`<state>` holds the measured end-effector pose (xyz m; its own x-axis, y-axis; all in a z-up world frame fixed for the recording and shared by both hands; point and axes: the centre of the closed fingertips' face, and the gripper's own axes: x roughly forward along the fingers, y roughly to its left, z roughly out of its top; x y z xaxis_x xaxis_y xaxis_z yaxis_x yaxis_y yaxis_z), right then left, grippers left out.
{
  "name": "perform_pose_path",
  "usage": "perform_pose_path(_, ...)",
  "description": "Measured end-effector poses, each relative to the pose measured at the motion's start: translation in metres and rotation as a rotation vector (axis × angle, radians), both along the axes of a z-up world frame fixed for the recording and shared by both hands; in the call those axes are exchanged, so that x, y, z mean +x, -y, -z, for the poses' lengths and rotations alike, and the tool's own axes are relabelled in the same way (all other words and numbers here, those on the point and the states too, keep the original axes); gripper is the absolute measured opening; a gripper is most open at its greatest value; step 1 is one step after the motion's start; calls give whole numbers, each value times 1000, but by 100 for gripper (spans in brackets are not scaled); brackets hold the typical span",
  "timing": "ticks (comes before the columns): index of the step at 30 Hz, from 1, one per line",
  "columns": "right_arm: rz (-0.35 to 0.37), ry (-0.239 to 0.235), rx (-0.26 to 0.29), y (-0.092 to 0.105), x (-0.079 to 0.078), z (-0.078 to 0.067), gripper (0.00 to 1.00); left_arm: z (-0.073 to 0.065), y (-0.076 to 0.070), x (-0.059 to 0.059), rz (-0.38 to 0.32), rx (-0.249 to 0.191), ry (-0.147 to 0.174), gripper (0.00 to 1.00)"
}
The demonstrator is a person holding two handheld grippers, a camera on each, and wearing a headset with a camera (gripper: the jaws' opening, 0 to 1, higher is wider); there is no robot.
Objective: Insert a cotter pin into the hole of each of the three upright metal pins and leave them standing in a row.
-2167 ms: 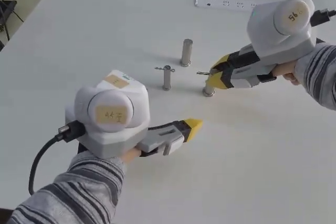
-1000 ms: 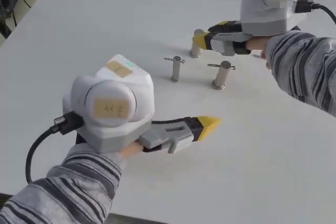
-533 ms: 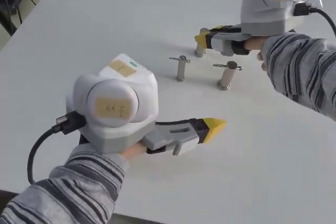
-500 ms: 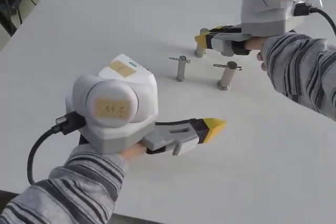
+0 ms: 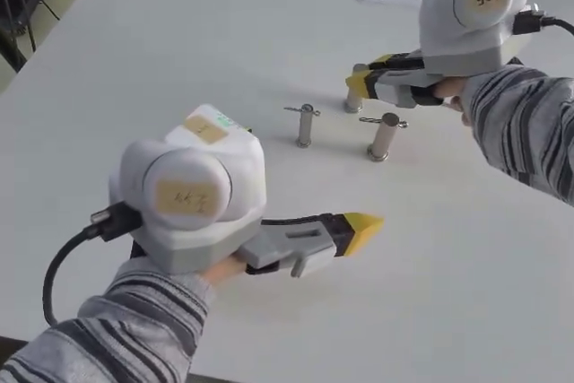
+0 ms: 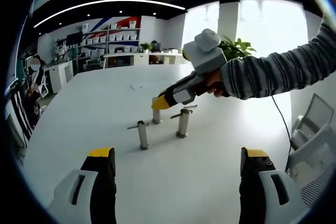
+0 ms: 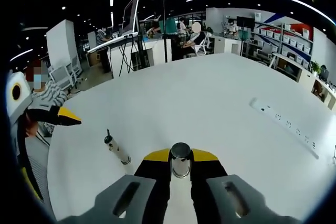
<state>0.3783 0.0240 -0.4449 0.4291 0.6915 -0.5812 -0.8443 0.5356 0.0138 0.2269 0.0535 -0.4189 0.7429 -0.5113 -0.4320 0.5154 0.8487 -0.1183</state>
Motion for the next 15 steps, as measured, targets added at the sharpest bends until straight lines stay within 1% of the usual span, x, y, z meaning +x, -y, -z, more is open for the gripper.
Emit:
perform_pose_path(2, 8, -1, 2, 8, -1, 0, 8, -1, 0, 0, 3, -1, 5, 99)
perform_pose_path(6, 21, -2, 2, 23, -3, 0, 7, -1, 2, -1, 10, -2, 4, 99)
perform_pose_path(10, 33, 0, 0, 42, -6, -1, 7, -2, 4, -3, 15, -4, 5, 98)
perform_pose_path(15, 34, 4, -14, 66, -13, -2, 7, -3, 6, -5, 22, -9, 8, 97)
